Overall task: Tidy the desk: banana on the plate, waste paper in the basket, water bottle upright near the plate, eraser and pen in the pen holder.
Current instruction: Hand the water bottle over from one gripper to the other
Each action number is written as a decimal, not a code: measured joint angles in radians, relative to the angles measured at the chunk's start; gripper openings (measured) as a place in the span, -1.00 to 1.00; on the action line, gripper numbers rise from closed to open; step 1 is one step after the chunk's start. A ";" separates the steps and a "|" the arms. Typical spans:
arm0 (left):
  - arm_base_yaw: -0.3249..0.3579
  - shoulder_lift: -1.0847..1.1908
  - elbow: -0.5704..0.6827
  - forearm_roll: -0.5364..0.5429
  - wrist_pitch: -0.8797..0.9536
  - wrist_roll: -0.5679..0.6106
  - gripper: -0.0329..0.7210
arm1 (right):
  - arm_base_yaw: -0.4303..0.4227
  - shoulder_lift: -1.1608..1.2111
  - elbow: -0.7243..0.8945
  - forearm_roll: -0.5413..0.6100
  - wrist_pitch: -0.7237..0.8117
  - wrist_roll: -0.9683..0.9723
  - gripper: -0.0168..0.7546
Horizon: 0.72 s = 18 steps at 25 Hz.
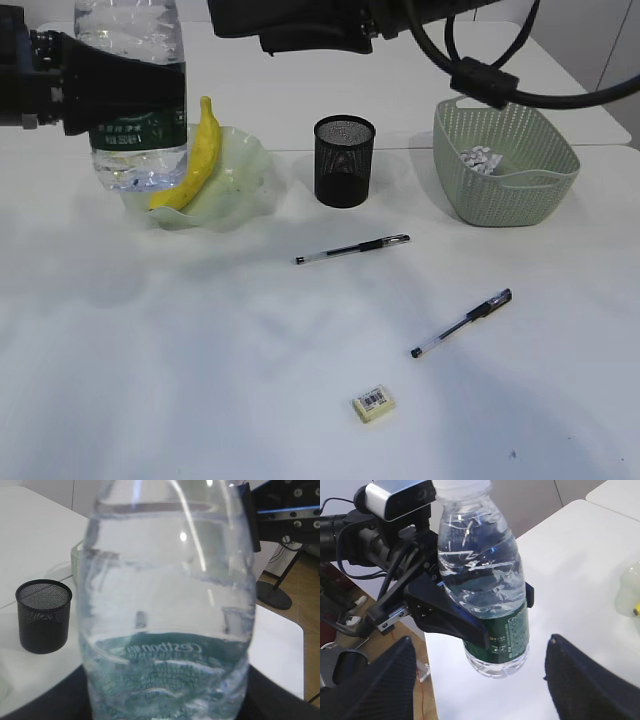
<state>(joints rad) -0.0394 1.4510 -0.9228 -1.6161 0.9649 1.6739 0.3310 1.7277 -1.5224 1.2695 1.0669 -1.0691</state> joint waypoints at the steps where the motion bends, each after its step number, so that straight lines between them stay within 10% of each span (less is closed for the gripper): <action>1: 0.005 0.000 0.000 0.009 0.002 0.000 0.11 | 0.000 0.000 0.000 -0.002 -0.011 0.000 0.58; 18: 0.051 0.000 0.000 0.044 0.009 0.000 0.11 | 0.000 0.000 0.000 -0.145 -0.511 -0.025 0.57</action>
<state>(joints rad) 0.0118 1.4510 -0.9228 -1.5723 0.9737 1.6739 0.3310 1.7277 -1.5224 1.1241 0.5558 -1.0942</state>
